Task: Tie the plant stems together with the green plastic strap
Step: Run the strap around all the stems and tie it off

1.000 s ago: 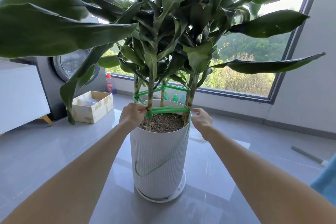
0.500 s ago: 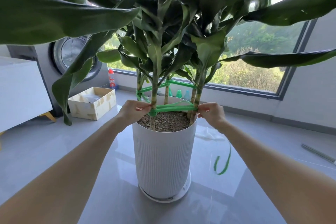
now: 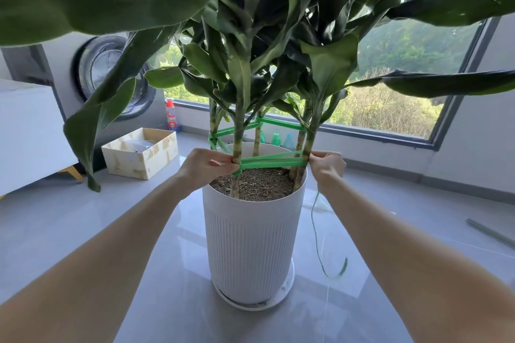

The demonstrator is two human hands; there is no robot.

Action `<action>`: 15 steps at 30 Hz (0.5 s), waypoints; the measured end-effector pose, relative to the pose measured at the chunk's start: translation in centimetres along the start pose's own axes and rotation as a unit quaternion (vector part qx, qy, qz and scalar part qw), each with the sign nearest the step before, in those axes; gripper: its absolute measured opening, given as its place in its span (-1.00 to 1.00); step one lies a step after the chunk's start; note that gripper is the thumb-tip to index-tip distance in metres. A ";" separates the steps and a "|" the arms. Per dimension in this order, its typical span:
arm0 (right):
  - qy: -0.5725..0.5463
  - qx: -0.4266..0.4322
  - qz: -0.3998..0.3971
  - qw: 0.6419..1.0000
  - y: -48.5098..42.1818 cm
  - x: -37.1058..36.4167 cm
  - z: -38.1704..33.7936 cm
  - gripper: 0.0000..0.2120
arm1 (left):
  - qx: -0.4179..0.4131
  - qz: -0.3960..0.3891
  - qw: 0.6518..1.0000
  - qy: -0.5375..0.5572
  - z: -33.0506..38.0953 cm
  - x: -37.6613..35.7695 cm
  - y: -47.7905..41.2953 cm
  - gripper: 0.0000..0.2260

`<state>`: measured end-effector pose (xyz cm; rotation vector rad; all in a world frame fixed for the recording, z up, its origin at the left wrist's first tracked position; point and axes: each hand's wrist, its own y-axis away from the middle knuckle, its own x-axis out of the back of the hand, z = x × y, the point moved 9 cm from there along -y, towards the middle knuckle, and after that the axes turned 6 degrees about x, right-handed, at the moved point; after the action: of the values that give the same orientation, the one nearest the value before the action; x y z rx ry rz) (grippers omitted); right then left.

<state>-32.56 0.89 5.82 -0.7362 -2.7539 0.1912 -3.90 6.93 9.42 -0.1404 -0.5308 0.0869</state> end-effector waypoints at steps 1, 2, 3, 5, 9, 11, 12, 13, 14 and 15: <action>-0.015 -0.016 0.001 1.000 0.1 -0.2 0.3 -0.79 | -0.004 0.000 1.000 -0.002 0.0 0.0 -0.1 -0.79; -0.025 -0.026 0.003 0.999 0.1 -0.5 0.5 -0.79 | -0.008 0.000 1.000 -0.002 0.0 -0.1 -0.1 -0.79; -0.027 -0.031 0.002 0.999 0.1 -0.7 0.6 -0.79 | -0.013 0.001 1.000 -0.001 0.1 -0.1 -0.1 -0.79; -0.022 -0.028 0.003 0.999 -0.1 -0.9 0.4 -0.77 | -0.024 0.002 1.000 0.001 0.2 -0.1 -0.2 -0.78; -0.036 -0.024 0.008 0.999 -0.9 -1.2 0.2 -0.82 | -0.034 -0.005 0.999 -0.001 0.2 -0.2 -0.3 -0.79; -0.042 -0.030 0.004 0.999 -1.2 -1.6 0.5 -0.88 | -0.039 -0.007 0.999 -0.005 0.2 -0.2 -0.4 -0.79; -0.044 -0.035 0.001 0.998 -1.3 -1.8 0.7 -0.88 | -0.041 -0.007 0.999 -0.008 0.2 -0.2 -0.4 -0.80; -0.046 -0.040 -0.001 0.998 -1.3 -1.9 1.0 -0.87 | -0.042 -0.008 0.999 -0.011 0.2 -0.2 -0.5 -0.80; -0.049 -0.044 -0.002 0.998 -1.3 -2.1 1.1 -0.84 | -0.042 -0.010 0.999 -0.016 0.2 -0.2 -0.5 -0.80; -0.052 -0.049 -0.002 0.997 -1.4 -2.2 1.3 -0.81 | -0.043 -0.012 0.999 -0.020 0.3 -0.2 -0.5 -0.80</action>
<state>-31.82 -1.49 4.33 -0.7665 -2.8813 0.0961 -4.20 6.41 9.62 -0.2158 -0.5763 0.0431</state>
